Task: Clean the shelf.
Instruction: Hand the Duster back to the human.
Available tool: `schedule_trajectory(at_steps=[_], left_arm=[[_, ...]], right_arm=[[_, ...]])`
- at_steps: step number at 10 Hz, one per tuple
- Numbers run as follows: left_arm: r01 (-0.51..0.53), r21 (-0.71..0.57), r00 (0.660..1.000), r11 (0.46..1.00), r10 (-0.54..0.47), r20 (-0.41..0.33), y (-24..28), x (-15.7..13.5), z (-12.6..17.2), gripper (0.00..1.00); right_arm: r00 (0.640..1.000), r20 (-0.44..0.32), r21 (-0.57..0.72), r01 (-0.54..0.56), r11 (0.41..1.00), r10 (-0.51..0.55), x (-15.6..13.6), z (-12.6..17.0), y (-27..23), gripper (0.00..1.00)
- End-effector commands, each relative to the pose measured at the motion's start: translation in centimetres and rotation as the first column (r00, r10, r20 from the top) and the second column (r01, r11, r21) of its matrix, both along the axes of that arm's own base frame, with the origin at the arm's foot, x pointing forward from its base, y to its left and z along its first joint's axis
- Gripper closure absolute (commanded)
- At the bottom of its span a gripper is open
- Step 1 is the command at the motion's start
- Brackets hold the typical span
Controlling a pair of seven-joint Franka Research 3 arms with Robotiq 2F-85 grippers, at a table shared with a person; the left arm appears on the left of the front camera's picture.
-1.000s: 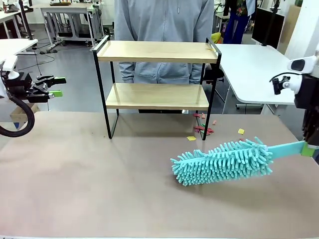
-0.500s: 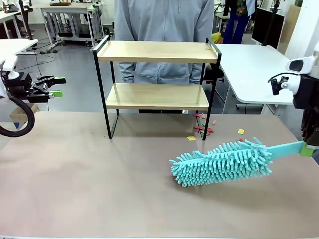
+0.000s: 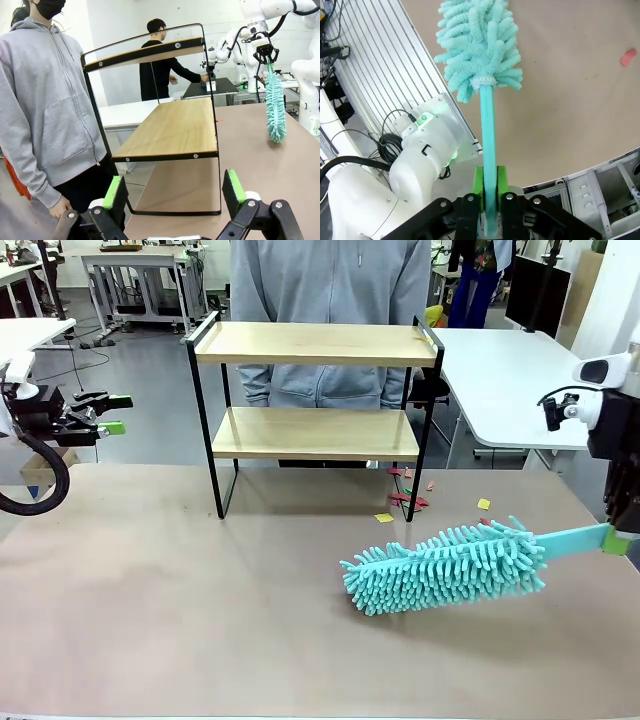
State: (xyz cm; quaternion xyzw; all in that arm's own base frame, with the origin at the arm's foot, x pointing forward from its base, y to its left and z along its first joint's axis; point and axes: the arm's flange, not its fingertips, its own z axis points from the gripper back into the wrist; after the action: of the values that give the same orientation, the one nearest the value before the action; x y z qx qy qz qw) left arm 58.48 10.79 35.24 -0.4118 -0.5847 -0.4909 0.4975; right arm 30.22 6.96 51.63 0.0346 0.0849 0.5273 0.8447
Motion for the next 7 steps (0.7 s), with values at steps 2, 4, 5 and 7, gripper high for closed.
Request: schedule_trajectory(at_steps=[2, 4, 5, 7], left_arm=[[-0.002, -0.003, 1.0, 1.0, 0.002, 0.003, 0.0, -0.3, 0.3, 0.0], [0.006, -0.007, 1.0, 1.0, -0.006, -0.012, -1.6, -2.0, 0.6, 0.0], [-0.001, -0.008, 1.0, 1.0, 0.001, 0.012, -2.4, -4.4, 1.3, 0.0], [-0.04, -0.009, 0.999, 0.999, 0.04, 0.028, -3.8, -8.7, 2.7, 0.0]], right_arm=[[1.0, 0.003, 0.003, 0.006, 1.0, -0.006, 0.0, 0.3, 0.2, 0.87], [0.995, 0.047, 0.083, -0.09, 0.992, 0.087, 2.2, 0.4, -0.2, 0.87], [0.987, 0.089, 0.156, -0.148, 0.977, 0.136, 3.7, 0.6, -0.3, 0.87], [0.967, 0.178, 0.27, -0.224, 0.936, 0.18, 6.6, 0.6, 0.0, 0.87]])
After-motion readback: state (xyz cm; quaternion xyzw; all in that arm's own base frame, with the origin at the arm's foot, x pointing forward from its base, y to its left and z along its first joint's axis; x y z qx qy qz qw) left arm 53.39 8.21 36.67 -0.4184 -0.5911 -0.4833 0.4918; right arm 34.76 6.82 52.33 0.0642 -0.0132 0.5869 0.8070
